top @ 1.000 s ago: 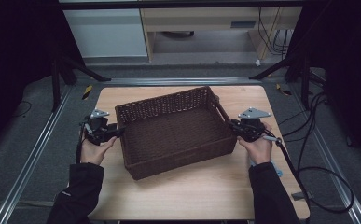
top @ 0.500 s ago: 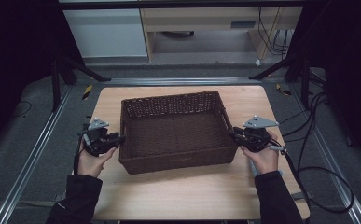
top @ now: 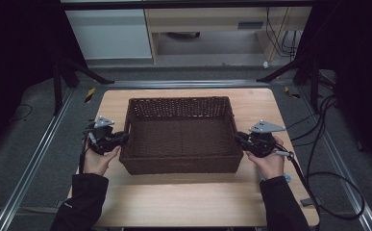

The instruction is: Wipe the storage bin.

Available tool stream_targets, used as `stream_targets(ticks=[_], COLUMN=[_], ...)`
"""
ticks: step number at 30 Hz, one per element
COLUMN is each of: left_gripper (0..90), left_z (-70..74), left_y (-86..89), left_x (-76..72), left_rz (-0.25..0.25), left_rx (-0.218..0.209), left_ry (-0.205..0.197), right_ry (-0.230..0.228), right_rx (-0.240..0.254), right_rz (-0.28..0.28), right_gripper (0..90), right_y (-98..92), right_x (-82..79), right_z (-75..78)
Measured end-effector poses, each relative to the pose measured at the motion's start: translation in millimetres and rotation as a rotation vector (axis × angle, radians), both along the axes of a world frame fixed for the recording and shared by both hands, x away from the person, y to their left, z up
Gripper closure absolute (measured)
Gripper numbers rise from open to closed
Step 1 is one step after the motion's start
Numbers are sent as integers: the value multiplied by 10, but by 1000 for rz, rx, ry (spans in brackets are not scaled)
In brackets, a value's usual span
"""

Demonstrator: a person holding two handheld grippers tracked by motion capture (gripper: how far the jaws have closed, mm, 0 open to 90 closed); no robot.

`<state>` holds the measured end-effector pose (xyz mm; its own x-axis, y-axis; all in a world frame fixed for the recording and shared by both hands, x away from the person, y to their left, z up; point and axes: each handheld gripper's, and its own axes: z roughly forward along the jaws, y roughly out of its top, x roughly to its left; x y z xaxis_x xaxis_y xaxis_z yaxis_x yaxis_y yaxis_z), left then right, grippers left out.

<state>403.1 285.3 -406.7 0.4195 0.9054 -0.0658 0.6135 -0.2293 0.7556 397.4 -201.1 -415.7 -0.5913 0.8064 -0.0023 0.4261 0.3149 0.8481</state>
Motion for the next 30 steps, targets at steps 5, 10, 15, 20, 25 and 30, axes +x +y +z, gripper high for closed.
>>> stream_targets(ticks=[5, 10, 15, 20, 25, 30], left_gripper=[710, 711, 711, 708, 677, 528], left_z=[-3, -7, -11, -9, -1, 166], left_y=[-22, -33, -37, -51, -41, 76], left_x=[20, 18, 7, -21, -24, -155], left_rz=[1, 4, 6, 6, -3, 4], left_rx=[11, 18, 18, 24, 17, -11], left_ry=[-3, -8, -13, -16, -14, -74], right_ry=[10, 14, 1, -5, -5, -75], right_rx=[-9, -1, -5, -6, 0, 43], right_rz=[7, 4, 1, -6, -4, -71], right_gripper=[763, 763, 763, 765, 699, 511], right_y=[-9, -14, -7, -9, -23, -186], right_x=[-82, -84, -82, -69, -70, -100], right_z=[20, 18, 12, 5, 20, 159])
